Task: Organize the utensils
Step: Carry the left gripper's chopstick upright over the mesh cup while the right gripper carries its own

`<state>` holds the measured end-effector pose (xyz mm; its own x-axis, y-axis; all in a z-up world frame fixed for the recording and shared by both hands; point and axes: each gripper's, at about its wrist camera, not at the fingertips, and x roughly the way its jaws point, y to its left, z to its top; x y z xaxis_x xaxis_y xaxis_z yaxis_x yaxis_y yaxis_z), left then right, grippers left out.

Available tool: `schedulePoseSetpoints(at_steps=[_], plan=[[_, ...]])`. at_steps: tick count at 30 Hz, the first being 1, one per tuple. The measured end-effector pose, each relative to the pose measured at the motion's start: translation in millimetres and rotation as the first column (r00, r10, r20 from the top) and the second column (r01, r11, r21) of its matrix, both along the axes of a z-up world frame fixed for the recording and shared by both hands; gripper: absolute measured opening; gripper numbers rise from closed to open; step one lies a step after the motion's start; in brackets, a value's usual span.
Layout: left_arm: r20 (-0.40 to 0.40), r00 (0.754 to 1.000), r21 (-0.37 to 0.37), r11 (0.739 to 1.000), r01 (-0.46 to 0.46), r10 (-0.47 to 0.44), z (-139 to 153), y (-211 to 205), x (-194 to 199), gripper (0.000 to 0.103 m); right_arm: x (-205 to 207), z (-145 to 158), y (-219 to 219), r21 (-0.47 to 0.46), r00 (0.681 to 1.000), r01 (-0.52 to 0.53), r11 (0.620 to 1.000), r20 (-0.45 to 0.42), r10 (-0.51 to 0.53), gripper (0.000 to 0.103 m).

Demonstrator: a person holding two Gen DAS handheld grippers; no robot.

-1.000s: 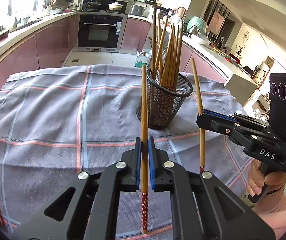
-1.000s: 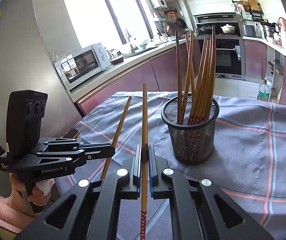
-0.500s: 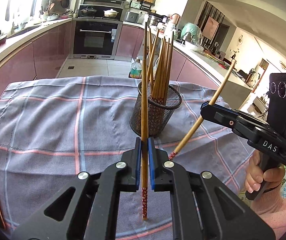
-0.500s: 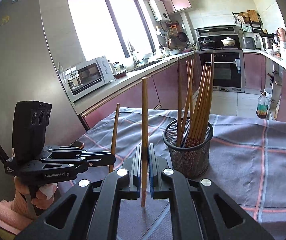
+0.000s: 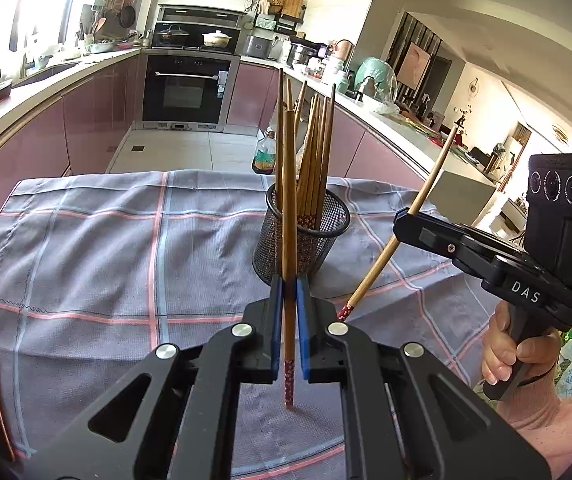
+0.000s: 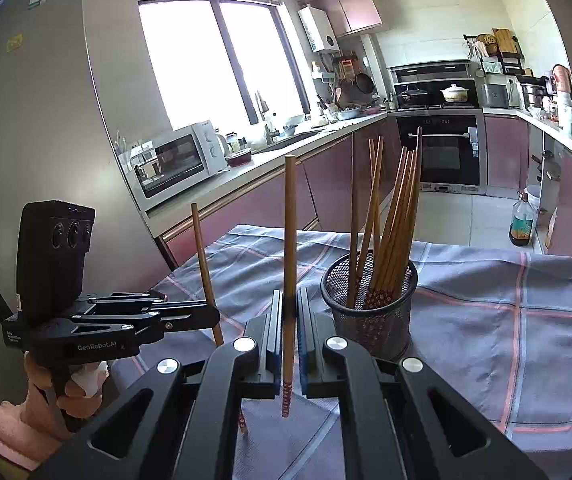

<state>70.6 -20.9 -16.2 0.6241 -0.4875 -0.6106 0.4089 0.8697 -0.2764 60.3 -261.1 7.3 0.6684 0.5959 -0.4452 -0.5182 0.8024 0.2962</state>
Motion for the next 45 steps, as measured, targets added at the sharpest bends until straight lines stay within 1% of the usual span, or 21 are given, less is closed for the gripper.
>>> schedulePoseSetpoints(at_steps=[8, 14, 32, 39, 45], plan=[[0.022, 1.0, -0.005, 1.0, -0.009, 0.009, 7.9, 0.7, 0.1, 0.008, -1.7, 5.4, -0.2, -0.004, 1.0, 0.006, 1.0, 0.018, -0.006, 0.005], [0.039, 0.999, 0.007, 1.0, -0.02, 0.02, 12.6, -1.6, 1.5, 0.008, -3.7, 11.8, -1.0, -0.01, 0.999, 0.008, 1.0, 0.041, -0.007, 0.005], [0.087, 0.996, 0.01, 1.0, -0.009, 0.008, 32.5, -10.2, 7.5, 0.008, -0.8, 30.3, -7.1, -0.023, 0.996, 0.024, 0.999, 0.09, -0.022, 0.005], [0.12, 0.993, 0.007, 1.0, -0.007, 0.006, 44.1, -10.1, 6.0, 0.008, 2.4, 39.4, -10.5, -0.028, 0.993, 0.036, 0.999, 0.112, -0.033, 0.005], [0.166, 0.986, -0.003, 1.0, -0.003, 0.003, 59.9, -9.6, 1.5, 0.008, 5.7, 45.5, -12.1, -0.021, 0.991, 0.039, 0.999, 0.131, -0.036, 0.005]])
